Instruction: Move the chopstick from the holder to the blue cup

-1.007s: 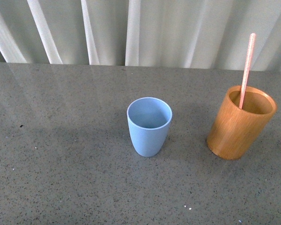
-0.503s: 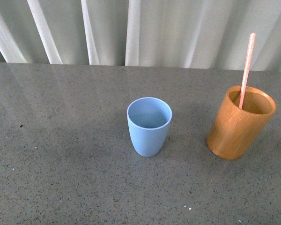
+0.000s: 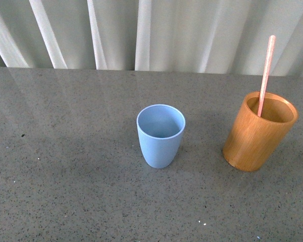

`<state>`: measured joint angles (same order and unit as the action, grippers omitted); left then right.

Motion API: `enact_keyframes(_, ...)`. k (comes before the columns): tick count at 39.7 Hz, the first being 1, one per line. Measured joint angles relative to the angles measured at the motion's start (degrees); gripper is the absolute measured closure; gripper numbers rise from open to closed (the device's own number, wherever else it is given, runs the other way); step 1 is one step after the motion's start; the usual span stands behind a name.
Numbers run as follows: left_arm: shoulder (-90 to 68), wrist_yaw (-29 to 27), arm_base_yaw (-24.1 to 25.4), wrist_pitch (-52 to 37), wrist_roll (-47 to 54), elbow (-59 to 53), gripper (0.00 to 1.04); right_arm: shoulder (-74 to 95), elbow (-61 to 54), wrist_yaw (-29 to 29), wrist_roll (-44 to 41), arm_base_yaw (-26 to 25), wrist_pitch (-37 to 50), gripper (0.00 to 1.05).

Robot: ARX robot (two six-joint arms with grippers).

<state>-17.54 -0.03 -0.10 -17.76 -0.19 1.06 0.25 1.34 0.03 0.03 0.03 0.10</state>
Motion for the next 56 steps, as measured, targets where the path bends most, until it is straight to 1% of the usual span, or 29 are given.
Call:
enact_keyframes(21, 7.6, 0.0, 0.0, 7.6, 0.0, 0.0, 1.01, 0.0, 0.0, 0.0, 0.0, 0.0, 0.0, 0.1)
enact_keyframes(22, 8.6, 0.0, 0.0, 8.6, 0.0, 0.0, 1.01, 0.0, 0.0, 0.0, 0.0, 0.0, 0.0, 0.1)
enact_keyframes(24, 12.6, 0.0, 0.0, 14.3, 0.0, 0.0, 1.01, 0.0, 0.0, 0.0, 0.0, 0.0, 0.0, 0.1)
enact_keyframes(26, 15.1, 0.0, 0.0, 17.0, 0.0, 0.0, 1.01, 0.0, 0.0, 0.0, 0.0, 0.0, 0.0, 0.1)
enact_keyframes(39, 17.3, 0.0, 0.0, 17.7, -0.1, 0.0, 1.0, 0.0, 0.0, 0.0, 0.0, 0.0, 0.0, 0.1)
enact_keyframes(50, 17.3, 0.0, 0.0, 17.7, 0.0, 0.0, 0.6, 0.0, 0.0, 0.0, 0.0, 0.0, 0.0, 0.1)
enact_keyframes(53, 17.3, 0.0, 0.0, 17.7, 0.0, 0.0, 0.44, 0.0, 0.0, 0.0, 0.0, 0.0, 0.0, 0.1)
enact_keyframes(56, 17.3, 0.0, 0.0, 17.7, 0.0, 0.0, 0.33, 0.0, 0.0, 0.0, 0.0, 0.0, 0.0, 0.1)
